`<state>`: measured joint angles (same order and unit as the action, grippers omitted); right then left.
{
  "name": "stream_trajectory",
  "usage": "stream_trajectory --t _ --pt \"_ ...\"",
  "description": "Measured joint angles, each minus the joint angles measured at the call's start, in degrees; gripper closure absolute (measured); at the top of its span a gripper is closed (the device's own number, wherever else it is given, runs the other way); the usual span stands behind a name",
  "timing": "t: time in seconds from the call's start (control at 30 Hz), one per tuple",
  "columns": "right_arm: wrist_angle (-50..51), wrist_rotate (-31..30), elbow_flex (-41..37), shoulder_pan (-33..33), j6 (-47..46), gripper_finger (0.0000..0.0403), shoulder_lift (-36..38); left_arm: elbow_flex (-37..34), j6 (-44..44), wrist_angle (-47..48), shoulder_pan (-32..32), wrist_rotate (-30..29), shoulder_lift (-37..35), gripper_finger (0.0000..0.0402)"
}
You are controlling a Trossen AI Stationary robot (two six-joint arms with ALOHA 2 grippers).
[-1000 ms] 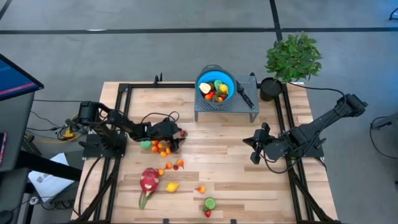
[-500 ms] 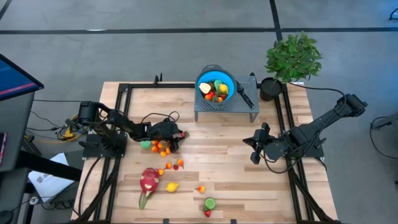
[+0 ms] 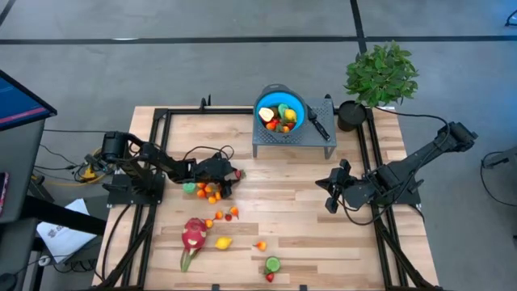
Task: Pick & Place Fruit
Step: Put the strawberry into the strainer bowl
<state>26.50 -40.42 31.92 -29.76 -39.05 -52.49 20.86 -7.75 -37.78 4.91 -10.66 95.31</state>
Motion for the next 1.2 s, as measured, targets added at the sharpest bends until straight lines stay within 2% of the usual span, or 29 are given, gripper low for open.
stream_trajectory --t 0.17,0.33,0.9,1.2 --pt "0.0 0.0 0.0 0.0 0.0 0.0403 0.02 0.0 0.0 -0.06 0.0 0.62 0.0 0.0138" --pt "0.0 0.0 0.0 0.0 0.0 0.0403 0.02 0.0 0.0 -1.3 0.82 0.62 0.0 0.0121" --pt "-0.02 -0.02 0.0 0.02 0.0 0.0403 0.02 0.04 0.02 -3.59 1.92 1.63 0.06 0.0144" --pt "-0.71 -0.04 0.0 0.02 -0.02 0.0403 0.02 3.59 0.17 -7.11 1.92 2.1 8.02 0.0146"
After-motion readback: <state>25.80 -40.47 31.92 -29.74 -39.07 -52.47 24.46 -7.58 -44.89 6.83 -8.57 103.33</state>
